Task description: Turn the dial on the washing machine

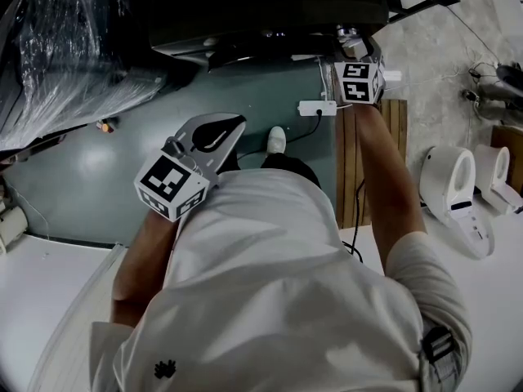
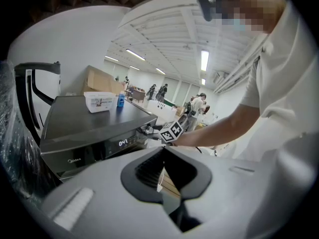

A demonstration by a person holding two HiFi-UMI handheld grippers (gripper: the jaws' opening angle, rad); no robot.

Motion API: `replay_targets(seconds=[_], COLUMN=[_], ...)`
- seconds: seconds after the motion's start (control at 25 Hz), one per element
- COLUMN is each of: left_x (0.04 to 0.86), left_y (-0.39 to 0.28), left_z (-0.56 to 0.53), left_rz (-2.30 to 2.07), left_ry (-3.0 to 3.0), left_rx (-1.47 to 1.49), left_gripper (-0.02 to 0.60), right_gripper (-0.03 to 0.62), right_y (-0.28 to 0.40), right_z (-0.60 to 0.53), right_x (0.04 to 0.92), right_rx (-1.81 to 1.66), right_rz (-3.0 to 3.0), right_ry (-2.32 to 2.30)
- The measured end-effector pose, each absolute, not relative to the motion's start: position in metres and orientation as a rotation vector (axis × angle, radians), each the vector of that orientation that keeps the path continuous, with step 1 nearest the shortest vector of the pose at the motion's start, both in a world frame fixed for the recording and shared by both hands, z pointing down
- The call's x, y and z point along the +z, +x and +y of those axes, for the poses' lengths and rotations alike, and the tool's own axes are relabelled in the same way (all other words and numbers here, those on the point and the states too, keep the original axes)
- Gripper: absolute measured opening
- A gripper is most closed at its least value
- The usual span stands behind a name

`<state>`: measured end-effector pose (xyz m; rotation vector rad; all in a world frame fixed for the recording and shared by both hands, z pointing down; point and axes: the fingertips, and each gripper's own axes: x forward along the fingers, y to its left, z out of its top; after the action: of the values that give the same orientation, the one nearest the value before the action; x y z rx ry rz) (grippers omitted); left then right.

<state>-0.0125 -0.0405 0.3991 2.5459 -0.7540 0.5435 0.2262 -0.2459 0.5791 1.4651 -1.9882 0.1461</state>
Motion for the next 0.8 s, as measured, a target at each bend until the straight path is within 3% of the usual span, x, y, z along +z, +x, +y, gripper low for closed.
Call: replay_targets(seconds=[0.32,0.8], left_x=[0.397,0.396], left_y=[-0.012,-0.021], left_z=[-0.039,-0.035], left_rz=[-0.752,-0.778], left_ry=[2.549,2.539], left_rx=[0.548,0.545], left_gripper=[0.056,0.056], right_gripper=[0.272,0.268], right_y=[0.221,0.227], right_z=[-0.242,-0.25], right_x=[0.586,0.587], right_rx=[-0.112,0.182], right_rz=[-1.862,-1.948], right_ry=[1.344,1.513])
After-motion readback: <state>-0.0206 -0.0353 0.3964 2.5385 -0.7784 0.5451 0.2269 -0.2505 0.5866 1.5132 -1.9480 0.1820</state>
